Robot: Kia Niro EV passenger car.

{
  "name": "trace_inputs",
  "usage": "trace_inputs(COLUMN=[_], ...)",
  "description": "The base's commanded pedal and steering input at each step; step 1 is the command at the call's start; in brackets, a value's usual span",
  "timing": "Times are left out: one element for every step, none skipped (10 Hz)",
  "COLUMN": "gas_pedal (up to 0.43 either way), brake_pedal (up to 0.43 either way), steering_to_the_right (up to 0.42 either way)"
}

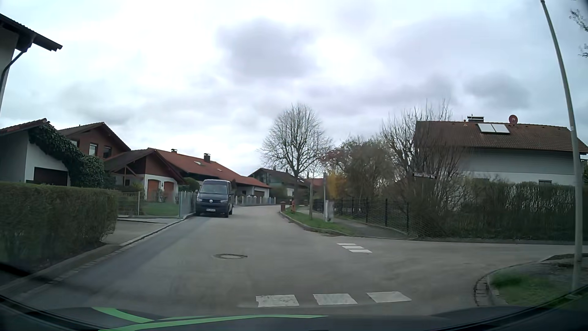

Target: Follow the waypoints while adhering to traffic rules and regulations

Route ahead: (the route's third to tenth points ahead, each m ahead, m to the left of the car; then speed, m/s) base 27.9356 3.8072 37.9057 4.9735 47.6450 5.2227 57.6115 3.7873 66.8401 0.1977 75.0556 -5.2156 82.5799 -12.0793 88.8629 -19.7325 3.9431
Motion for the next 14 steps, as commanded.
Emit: trace_inputs(gas_pedal=[0.087, 0.087, 0.098, 0.118, 0.150, 0.150, 0.157, 0.177, 0.177, 0.189, 0.189, 0.189, 0.209, 0.209], brake_pedal=[0.000, 0.000, 0.000, 0.000, 0.000, 0.000, 0.000, 0.000, 0.000, 0.000, 0.000, 0.000, 0.000, 0.000], steering_to_the_right=[-0.041, -0.041, -0.041, -0.041, -0.041, -0.041, -0.041, -0.041, -0.041, -0.041, -0.041, -0.041, -0.041, -0.041])
